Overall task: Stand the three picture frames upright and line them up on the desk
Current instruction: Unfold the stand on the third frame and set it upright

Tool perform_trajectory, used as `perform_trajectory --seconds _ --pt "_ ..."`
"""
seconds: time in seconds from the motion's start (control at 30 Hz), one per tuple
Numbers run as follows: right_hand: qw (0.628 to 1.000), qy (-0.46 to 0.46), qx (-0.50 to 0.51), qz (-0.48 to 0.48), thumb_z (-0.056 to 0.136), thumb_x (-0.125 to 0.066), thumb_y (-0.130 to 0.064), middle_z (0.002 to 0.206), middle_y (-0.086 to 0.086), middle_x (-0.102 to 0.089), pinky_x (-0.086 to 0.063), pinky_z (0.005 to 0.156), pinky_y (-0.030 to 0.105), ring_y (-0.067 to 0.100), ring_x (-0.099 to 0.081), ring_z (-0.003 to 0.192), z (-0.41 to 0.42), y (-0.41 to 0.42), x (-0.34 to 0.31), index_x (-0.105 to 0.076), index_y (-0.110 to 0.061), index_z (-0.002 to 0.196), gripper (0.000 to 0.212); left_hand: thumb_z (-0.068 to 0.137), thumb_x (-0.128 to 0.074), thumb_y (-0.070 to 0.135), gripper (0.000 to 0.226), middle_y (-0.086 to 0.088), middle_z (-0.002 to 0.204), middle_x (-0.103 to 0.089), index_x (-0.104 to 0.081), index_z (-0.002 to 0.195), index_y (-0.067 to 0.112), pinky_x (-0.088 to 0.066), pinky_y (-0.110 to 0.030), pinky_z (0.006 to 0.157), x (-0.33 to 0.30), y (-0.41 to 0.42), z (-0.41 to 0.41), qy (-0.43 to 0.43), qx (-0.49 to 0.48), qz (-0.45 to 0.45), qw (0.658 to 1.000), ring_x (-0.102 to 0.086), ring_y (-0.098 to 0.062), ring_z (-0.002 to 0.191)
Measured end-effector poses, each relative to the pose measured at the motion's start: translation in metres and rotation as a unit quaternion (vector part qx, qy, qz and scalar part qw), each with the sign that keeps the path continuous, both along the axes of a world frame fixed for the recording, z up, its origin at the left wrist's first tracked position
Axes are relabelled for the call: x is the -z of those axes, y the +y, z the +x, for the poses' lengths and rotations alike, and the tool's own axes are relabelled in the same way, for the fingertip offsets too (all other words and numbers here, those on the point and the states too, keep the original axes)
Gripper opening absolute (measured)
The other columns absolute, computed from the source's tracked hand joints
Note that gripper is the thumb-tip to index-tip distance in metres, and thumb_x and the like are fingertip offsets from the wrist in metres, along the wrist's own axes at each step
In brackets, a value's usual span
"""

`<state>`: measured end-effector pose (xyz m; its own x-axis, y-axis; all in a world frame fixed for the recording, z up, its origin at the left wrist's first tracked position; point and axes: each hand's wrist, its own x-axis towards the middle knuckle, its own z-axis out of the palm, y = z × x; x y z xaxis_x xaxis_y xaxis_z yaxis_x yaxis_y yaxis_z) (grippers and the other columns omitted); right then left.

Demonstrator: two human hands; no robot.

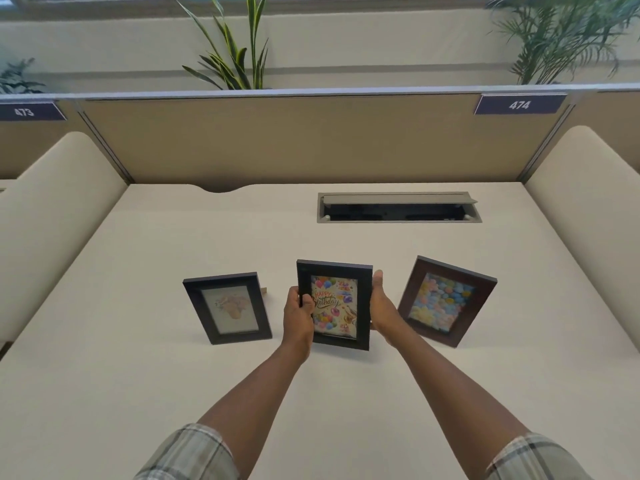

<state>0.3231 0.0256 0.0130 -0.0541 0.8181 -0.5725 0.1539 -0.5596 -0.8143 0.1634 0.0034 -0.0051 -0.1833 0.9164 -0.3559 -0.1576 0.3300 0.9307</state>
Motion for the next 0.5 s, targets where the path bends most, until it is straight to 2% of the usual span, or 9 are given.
perform_trajectory --seconds 0.07,0.13,0.23,0.33,0.5 --pt "0.999 0.044 -0.023 -0.018 0.075 0.001 -0.082 0.116 -0.003 -0.064 -0.039 0.104 0.05 0.023 -0.055 0.113 0.001 0.001 0.0 -0.06 -0.042 0.105 0.079 0.103 -0.031 0.017 0.019 -0.008 0.12 -0.061 -0.048 0.108 0.025 -0.055 -0.052 0.09 0.001 -0.001 -0.002 0.001 -0.001 -0.004 1.0 -0.062 -0.025 0.109" --pt "0.996 0.082 -0.01 -0.016 0.081 -0.005 -0.079 0.108 -0.009 -0.066 -0.042 0.1 0.049 0.02 -0.059 0.106 0.002 0.002 0.004 -0.061 -0.044 0.105 0.071 0.103 -0.031 0.017 0.02 -0.006 0.119 -0.061 -0.049 0.106 0.026 -0.058 -0.046 0.085 0.002 -0.002 -0.001 0.005 -0.004 -0.001 1.0 -0.062 -0.022 0.108" --pt "0.995 0.093 0.032 -0.005 0.089 -0.013 -0.073 0.117 0.0 -0.069 -0.05 0.095 0.046 0.021 -0.065 0.104 0.001 0.006 0.012 -0.064 -0.035 0.113 0.068 0.103 -0.031 0.015 0.025 0.0 0.113 -0.062 -0.05 0.102 0.032 -0.06 -0.026 0.068 0.002 -0.005 -0.001 0.022 0.001 0.015 1.0 -0.063 -0.015 0.103" --pt "0.995 0.084 0.044 -0.005 0.092 -0.015 -0.07 0.12 0.003 -0.068 -0.051 0.09 0.042 0.02 -0.065 0.104 0.002 0.008 0.02 -0.063 -0.03 0.12 0.068 0.103 -0.031 0.016 0.024 0.001 0.112 -0.062 -0.049 0.102 0.032 -0.058 -0.02 0.065 0.003 -0.006 -0.002 0.053 0.012 0.018 0.998 -0.063 -0.013 0.103" --pt "0.995 0.085 0.057 -0.013 0.091 -0.013 -0.071 0.131 0.009 -0.062 -0.044 0.105 0.051 0.028 -0.058 0.118 0.002 0.009 0.027 -0.056 -0.026 0.13 0.074 0.103 -0.034 0.02 0.019 -0.004 0.118 -0.061 -0.049 0.114 0.022 -0.057 -0.023 0.072 0.006 -0.008 -0.004 0.085 0.023 0.005 0.996 -0.062 -0.017 0.108"
